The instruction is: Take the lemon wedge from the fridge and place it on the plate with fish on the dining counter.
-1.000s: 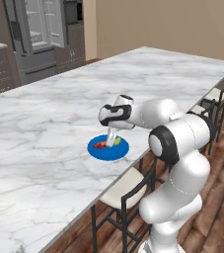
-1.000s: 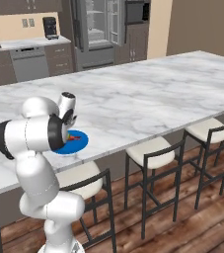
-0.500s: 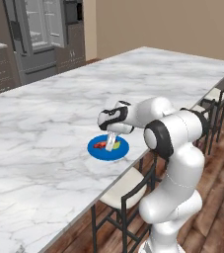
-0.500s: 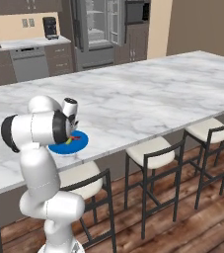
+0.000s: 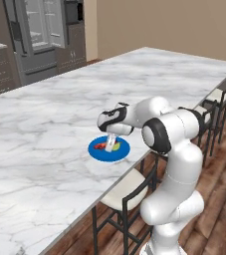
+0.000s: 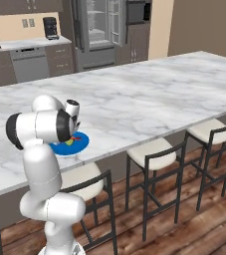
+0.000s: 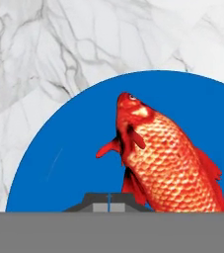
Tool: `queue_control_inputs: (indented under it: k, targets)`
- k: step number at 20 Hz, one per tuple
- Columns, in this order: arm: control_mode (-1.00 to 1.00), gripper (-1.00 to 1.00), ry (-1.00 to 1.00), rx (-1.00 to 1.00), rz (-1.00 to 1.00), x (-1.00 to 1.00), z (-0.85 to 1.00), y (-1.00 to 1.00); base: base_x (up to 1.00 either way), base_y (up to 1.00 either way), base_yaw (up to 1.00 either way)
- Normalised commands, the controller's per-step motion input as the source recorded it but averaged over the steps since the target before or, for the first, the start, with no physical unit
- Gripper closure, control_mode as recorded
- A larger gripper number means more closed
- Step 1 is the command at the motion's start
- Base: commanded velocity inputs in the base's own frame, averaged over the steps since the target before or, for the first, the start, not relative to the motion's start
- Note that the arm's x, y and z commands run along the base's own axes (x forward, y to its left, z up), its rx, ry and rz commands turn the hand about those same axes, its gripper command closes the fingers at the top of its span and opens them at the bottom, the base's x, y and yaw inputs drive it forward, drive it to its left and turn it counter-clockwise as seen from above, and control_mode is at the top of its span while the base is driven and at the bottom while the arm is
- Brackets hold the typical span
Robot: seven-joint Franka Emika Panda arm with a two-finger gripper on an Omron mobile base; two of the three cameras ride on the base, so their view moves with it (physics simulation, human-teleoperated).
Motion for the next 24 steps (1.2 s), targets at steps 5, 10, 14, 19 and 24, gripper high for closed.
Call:
queue_control_inputs:
  k: [5, 10, 14, 19, 24]
  targets:
    - [-1.0, 1.0, 0.0, 0.0, 0.01, 0.07, -0.3, 0.11, 0.0, 0.0, 0.0]
    - [-1.0, 1.0, 0.01, 0.0, 0.02, 0.0, -0.27, 0.1, 0.0, 0.0, 0.0]
    - [-1.0, -1.0, 0.03, 0.0, 0.0, 0.0, -0.03, 0.04, 0.0, 0.0, 0.0]
    - [-1.0, -1.0, -0.02, 0.0, 0.0, -0.03, 0.29, 0.0, 0.0, 0.0, 0.0]
    - [-1.0, -1.0, -0.07, 0.0, -0.01, -0.8, 1.0, -0.14, 0.0, 0.0, 0.0]
